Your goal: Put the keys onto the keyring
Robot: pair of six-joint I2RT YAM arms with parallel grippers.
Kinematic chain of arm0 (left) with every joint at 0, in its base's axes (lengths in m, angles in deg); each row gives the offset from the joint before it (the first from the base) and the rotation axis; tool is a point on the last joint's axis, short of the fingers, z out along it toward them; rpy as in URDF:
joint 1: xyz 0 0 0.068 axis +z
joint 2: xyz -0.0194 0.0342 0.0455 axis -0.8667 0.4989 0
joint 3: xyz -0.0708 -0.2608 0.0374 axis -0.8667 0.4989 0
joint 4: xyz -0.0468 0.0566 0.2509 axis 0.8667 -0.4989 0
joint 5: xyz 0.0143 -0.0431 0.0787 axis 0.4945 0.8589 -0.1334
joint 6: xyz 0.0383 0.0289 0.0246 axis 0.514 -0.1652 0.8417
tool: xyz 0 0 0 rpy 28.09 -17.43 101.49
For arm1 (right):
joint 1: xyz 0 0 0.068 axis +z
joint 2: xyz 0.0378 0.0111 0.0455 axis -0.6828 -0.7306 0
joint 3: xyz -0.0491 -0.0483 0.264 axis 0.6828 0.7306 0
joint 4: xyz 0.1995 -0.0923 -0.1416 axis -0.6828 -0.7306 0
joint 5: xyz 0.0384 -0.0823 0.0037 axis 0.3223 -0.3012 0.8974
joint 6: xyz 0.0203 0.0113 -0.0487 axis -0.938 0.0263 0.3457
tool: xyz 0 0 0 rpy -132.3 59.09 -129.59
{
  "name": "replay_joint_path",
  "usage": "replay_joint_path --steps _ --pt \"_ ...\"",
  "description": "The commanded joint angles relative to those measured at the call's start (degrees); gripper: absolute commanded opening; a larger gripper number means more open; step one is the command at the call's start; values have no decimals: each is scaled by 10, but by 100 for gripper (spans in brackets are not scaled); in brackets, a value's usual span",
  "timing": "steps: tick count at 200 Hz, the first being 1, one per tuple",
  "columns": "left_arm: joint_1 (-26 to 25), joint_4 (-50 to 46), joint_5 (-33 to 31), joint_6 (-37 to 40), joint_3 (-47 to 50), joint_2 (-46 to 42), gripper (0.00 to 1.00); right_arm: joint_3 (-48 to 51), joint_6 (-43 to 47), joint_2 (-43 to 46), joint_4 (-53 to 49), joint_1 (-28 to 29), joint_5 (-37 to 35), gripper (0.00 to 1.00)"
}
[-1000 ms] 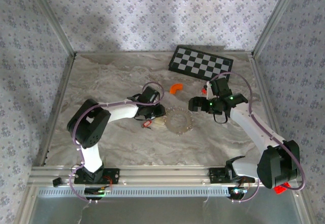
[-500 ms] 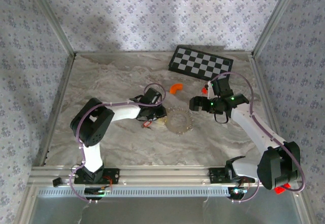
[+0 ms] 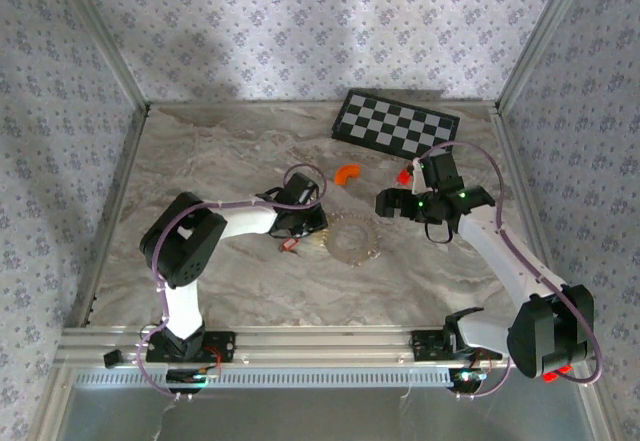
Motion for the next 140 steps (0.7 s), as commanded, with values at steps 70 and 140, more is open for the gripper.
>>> replay_joint_path --steps 70,140 --pt "-3 47 15 8 4 5 4 1 9 15 -13 -2 1 100" --pt "-16 18 30 99 -3 -61 0 -3 5 59 -10 1 8 100"
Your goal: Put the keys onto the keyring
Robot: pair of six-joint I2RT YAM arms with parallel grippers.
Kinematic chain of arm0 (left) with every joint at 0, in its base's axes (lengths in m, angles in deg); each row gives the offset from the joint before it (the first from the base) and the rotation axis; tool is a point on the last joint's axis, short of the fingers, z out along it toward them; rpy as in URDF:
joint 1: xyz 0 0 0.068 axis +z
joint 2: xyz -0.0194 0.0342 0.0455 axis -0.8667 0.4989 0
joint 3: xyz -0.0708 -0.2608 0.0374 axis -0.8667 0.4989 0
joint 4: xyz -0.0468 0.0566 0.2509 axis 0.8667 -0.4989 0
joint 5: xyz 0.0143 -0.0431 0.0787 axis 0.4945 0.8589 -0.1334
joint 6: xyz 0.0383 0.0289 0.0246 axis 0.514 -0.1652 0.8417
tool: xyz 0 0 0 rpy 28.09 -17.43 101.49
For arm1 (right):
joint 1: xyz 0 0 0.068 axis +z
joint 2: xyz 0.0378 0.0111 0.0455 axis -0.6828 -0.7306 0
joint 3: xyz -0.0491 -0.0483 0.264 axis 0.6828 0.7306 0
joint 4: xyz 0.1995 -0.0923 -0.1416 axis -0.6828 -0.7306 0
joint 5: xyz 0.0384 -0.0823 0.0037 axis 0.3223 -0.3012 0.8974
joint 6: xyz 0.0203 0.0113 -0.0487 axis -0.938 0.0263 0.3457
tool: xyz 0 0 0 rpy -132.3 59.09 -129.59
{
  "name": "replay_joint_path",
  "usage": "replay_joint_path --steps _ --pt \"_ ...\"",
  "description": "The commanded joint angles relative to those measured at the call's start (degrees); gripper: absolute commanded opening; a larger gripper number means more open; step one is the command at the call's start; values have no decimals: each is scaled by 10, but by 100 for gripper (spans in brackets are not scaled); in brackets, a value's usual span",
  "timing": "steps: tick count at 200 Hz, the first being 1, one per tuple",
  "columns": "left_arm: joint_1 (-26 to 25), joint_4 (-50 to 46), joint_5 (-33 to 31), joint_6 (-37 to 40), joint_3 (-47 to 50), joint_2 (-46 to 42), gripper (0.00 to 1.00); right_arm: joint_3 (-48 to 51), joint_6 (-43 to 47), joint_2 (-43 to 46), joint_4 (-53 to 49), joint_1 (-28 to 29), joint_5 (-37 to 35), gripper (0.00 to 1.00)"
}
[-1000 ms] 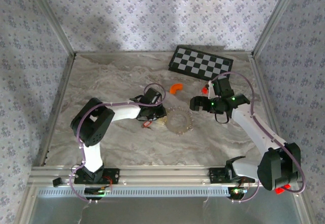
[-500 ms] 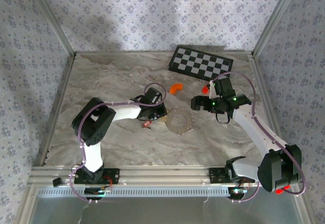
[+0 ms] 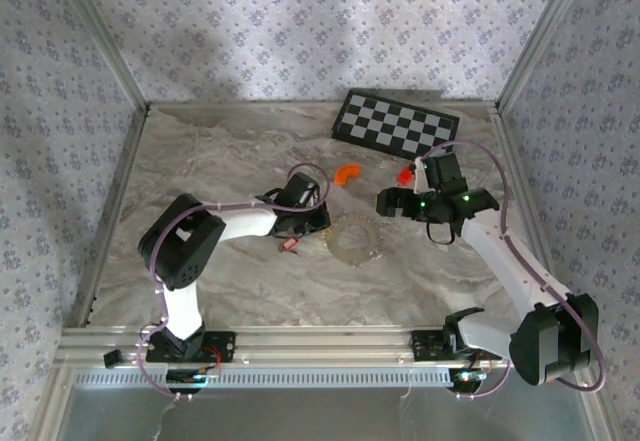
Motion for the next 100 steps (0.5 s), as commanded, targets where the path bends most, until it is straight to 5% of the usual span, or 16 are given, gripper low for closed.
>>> replay_joint_path --steps 1,100 --pt "-7 -21 20 65 -13 -45 0 -4 3 34 -10 1 8 100" --pt "-10 -131 27 287 -25 -240 0 -21 -31 155 11 -12 72 100"
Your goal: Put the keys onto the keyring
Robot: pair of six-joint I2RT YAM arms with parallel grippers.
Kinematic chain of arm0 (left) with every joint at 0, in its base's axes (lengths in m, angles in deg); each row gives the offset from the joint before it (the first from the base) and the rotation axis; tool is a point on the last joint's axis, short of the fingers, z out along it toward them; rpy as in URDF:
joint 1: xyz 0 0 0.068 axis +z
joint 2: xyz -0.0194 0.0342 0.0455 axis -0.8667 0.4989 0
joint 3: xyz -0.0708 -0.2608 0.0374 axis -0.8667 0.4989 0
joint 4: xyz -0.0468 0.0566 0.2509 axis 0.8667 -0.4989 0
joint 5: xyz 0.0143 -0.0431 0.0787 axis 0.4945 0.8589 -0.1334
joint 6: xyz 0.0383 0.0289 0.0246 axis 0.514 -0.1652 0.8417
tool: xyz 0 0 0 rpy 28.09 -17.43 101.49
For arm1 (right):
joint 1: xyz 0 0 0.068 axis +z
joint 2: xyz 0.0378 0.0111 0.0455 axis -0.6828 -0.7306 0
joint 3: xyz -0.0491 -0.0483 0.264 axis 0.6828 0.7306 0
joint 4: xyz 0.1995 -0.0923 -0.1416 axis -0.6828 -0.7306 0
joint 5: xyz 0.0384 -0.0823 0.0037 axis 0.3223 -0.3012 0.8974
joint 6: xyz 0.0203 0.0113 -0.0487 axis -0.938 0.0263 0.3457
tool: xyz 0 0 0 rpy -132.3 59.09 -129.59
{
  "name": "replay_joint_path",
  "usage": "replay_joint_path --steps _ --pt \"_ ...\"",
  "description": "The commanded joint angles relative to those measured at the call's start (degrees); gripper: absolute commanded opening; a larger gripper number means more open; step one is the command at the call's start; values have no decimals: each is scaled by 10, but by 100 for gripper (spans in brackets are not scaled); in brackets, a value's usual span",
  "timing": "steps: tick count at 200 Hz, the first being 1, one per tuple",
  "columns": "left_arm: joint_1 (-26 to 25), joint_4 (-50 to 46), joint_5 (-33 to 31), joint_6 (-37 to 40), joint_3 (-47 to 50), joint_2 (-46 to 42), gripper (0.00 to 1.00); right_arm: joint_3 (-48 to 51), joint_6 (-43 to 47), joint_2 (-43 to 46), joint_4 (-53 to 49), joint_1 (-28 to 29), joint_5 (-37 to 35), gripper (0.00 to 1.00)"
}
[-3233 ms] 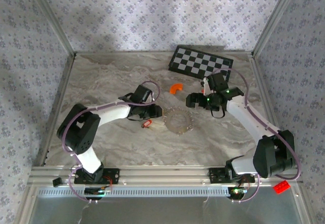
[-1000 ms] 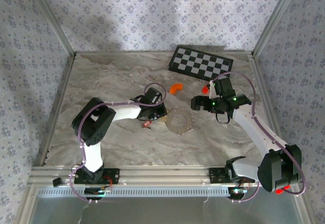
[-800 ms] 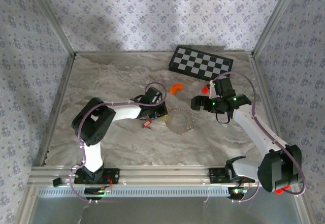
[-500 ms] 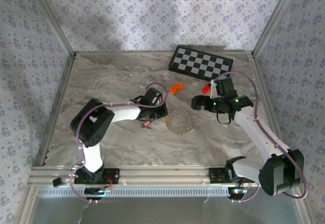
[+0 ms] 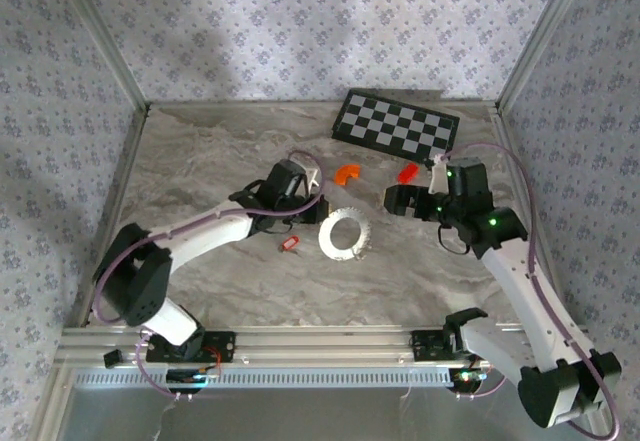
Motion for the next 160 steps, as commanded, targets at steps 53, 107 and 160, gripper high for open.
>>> replay_joint_path --steps 53,107,160 --pt "-16 -69 8 186 -38 -164 0 -33 -11 73 63 20 89 99" --pt "-18 -61 101 269 -79 -242 0 -82 -8 78 132 55 184 90" --pt "-17 21 202 276 -111 -269 0 -130 6 78 179 121 241 65"
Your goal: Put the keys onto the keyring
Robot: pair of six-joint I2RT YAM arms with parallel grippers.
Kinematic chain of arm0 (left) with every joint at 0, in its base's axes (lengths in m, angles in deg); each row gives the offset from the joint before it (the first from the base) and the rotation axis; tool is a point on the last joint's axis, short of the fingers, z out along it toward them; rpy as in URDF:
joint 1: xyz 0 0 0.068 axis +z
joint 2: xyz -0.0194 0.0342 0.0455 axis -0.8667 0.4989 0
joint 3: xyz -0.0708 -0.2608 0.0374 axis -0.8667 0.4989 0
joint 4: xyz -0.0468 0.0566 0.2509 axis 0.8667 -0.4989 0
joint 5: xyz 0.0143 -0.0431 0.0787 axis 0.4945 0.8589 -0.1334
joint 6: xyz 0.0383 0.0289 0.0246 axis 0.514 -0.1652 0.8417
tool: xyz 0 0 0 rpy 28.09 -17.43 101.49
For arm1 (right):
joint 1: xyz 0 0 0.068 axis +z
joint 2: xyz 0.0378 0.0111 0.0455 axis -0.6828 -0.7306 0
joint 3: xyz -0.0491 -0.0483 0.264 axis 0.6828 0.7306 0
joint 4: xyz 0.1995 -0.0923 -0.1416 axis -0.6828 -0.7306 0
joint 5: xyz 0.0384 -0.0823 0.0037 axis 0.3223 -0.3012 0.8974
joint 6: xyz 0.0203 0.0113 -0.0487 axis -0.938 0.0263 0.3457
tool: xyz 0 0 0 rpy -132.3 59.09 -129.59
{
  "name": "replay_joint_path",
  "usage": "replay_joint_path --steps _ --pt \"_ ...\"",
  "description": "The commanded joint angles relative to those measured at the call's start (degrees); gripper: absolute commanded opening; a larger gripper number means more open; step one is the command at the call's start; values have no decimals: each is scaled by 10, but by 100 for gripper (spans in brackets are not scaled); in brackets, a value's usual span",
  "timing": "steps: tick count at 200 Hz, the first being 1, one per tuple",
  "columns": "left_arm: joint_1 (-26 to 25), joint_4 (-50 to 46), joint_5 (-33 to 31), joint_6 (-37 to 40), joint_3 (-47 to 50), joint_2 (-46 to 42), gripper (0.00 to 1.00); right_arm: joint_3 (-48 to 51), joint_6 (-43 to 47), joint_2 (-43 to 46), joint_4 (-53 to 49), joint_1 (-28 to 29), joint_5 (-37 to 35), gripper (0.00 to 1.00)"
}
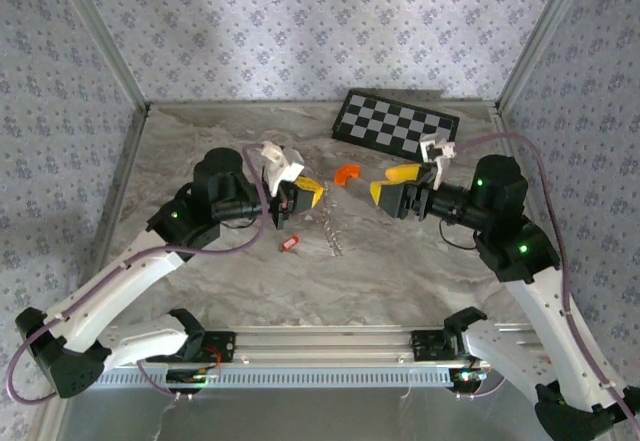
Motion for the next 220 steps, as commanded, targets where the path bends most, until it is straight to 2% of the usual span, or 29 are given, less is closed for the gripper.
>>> replay_joint_path --steps 1,33,108,147,175,220 --pt "-3 70 76 14 -43 -8 0 -28 9 5 39 27 47 64" --pt "-2 120 136 -11 -75 3 0 -66 17 2 59 63 48 54" --pt "-2 183 152 -34 -91 -5 0 -76 46 2 107 85 32 32" --pt "-2 172 153 -27 -101 -10 0 -65 79 -1 93 86 -14 24" --pt "-3 176 152 -27 -98 -14 0 -52 80 -15 112 97 -5 25" --pt "-4 193 154 -38 -87 -22 0 -45 104 -20 110 128 -29 29"
